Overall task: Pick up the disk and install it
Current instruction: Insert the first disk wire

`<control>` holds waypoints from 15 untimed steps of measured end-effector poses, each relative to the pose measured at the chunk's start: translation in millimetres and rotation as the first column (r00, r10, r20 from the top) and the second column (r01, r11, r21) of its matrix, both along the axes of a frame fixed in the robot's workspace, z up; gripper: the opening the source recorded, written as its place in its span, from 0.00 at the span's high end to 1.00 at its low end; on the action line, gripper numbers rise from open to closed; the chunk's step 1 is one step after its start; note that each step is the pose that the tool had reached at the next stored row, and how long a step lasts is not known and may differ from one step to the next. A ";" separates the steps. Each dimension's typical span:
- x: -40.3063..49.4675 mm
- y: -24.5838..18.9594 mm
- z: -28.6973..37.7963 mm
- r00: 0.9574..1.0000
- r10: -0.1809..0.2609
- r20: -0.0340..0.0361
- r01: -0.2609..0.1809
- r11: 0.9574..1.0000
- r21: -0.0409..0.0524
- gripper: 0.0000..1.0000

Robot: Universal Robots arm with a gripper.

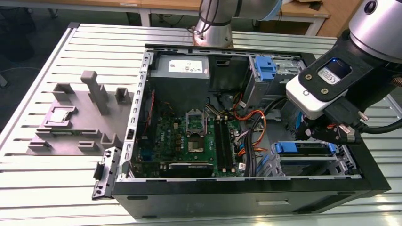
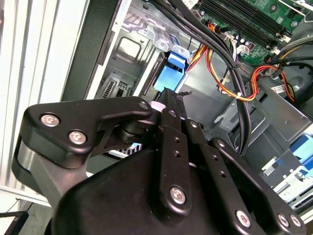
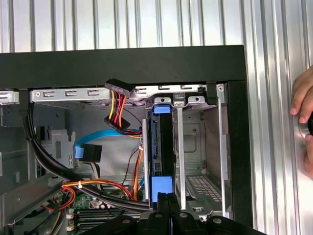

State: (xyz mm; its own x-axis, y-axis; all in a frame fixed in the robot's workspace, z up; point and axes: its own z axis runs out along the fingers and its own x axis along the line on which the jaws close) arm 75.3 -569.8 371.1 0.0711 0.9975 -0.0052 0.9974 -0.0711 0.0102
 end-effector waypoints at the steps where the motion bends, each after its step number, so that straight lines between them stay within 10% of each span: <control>1: 0.0 0.0 0.5 1.000 0.000 0.000 0.000 1.000 0.000 0.90; 15: 0.0 0.0 1.0 1.000 0.010 0.000 -0.010 1.000 0.000 0.90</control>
